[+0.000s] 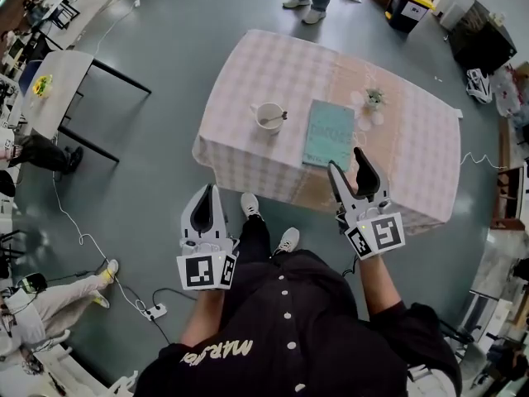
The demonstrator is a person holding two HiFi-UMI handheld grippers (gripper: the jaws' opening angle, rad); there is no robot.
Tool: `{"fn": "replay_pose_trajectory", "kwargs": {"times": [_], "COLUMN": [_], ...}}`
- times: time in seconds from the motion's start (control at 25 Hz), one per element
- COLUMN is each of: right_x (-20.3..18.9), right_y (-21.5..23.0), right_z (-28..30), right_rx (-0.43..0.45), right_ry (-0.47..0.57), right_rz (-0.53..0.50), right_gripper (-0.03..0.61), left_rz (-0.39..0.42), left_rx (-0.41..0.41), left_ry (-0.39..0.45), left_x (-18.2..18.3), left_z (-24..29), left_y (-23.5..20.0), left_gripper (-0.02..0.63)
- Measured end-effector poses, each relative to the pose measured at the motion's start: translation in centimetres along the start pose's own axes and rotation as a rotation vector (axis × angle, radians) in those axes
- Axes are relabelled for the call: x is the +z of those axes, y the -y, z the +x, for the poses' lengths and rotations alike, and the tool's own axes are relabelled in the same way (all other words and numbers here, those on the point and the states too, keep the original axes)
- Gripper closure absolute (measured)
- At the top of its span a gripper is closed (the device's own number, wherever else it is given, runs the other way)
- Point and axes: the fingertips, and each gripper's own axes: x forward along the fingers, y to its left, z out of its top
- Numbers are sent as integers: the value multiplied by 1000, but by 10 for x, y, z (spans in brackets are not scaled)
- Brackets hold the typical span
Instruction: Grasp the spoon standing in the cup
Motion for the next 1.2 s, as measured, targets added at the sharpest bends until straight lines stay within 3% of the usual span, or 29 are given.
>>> {"fn": "replay_pose_trajectory", "kwargs": {"times": [0.88,1.2], "right_x": [10,6], "right_y": [42,44], "right_z": [159,187], "right_rx": [-88,-164], "right_ry": [22,12], "right_rz": [-39,-38], "right_gripper": [344,344], "left_rz": [0,9], "left_rx": [-98,-191], "left_ry": [44,32], "left_x": [25,30], "left_z": [171,211], "left_y": [-81,-98], "left_gripper": [603,603]}}
